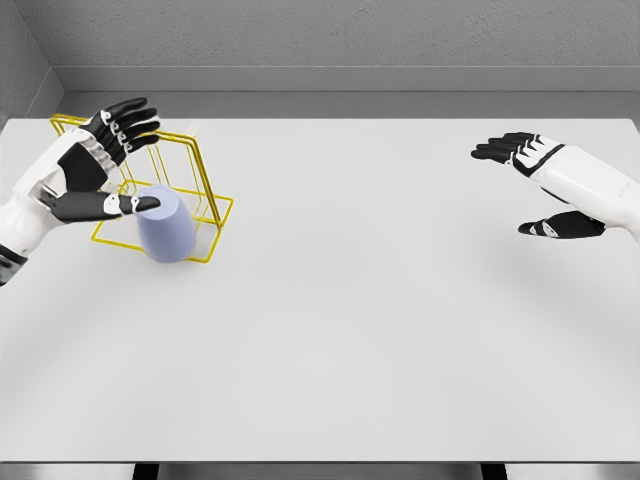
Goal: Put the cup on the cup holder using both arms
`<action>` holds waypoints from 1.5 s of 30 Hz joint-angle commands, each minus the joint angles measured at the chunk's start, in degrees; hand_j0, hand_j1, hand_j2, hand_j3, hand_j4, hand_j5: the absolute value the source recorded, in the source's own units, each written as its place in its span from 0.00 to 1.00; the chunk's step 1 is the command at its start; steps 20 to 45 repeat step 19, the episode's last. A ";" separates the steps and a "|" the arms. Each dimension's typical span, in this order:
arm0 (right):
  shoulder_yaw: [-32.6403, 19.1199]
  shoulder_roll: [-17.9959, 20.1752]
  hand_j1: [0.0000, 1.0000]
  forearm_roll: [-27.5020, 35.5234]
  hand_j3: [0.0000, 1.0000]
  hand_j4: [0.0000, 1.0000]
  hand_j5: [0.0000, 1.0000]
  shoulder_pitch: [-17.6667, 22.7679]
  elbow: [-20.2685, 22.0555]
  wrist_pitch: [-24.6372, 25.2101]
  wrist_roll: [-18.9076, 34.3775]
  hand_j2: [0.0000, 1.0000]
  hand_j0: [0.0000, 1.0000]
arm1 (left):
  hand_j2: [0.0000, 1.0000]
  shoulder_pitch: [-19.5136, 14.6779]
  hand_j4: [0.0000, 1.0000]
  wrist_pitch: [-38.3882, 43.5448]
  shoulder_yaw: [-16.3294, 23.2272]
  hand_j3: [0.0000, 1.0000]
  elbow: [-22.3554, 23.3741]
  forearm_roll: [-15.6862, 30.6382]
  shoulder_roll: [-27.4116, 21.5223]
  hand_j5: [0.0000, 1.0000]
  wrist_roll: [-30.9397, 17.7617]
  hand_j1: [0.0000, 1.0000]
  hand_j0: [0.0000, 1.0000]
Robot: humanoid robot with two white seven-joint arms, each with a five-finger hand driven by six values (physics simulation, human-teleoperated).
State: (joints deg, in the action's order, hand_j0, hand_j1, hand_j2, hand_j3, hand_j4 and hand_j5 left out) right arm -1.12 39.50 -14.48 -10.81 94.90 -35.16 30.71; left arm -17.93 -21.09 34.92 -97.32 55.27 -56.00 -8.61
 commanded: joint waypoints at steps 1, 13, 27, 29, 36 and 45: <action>-0.03 0.13 1.00 0.42 1.00 1.00 1.00 0.00 0.02 0.16 -0.03 1.00 1.00 | 1.00 0.00 1.00 -0.09 -0.03 1.00 -0.32 0.10 -0.08 1.00 0.00 1.00 1.00; -0.03 0.05 1.00 0.42 1.00 1.00 1.00 0.00 -0.07 0.16 -0.03 1.00 1.00 | 1.00 0.26 1.00 -5.71 -0.03 1.00 -3.13 -0.08 -1.40 1.00 0.00 1.00 1.00; -0.03 0.13 1.00 0.42 1.00 1.00 1.00 0.00 -0.07 0.16 -0.03 1.00 1.00 | 1.00 5.10 1.00 -13.91 -0.03 1.00 -3.22 -0.43 -4.12 1.00 -0.09 1.00 1.00; -0.03 0.13 1.00 0.42 1.00 1.00 1.00 0.00 -0.07 0.16 -0.03 1.00 1.00 | 1.00 5.10 1.00 -13.91 -0.03 1.00 -3.22 -0.43 -4.12 1.00 -0.09 1.00 1.00; -0.03 0.13 1.00 0.42 1.00 1.00 1.00 0.00 -0.07 0.16 -0.03 1.00 1.00 | 1.00 5.10 1.00 -13.91 -0.03 1.00 -3.22 -0.43 -4.12 1.00 -0.09 1.00 1.00; -0.03 0.13 1.00 0.42 1.00 1.00 1.00 0.00 -0.07 0.16 -0.03 1.00 1.00 | 1.00 5.10 1.00 -13.91 -0.03 1.00 -3.22 -0.43 -4.12 1.00 -0.09 1.00 1.00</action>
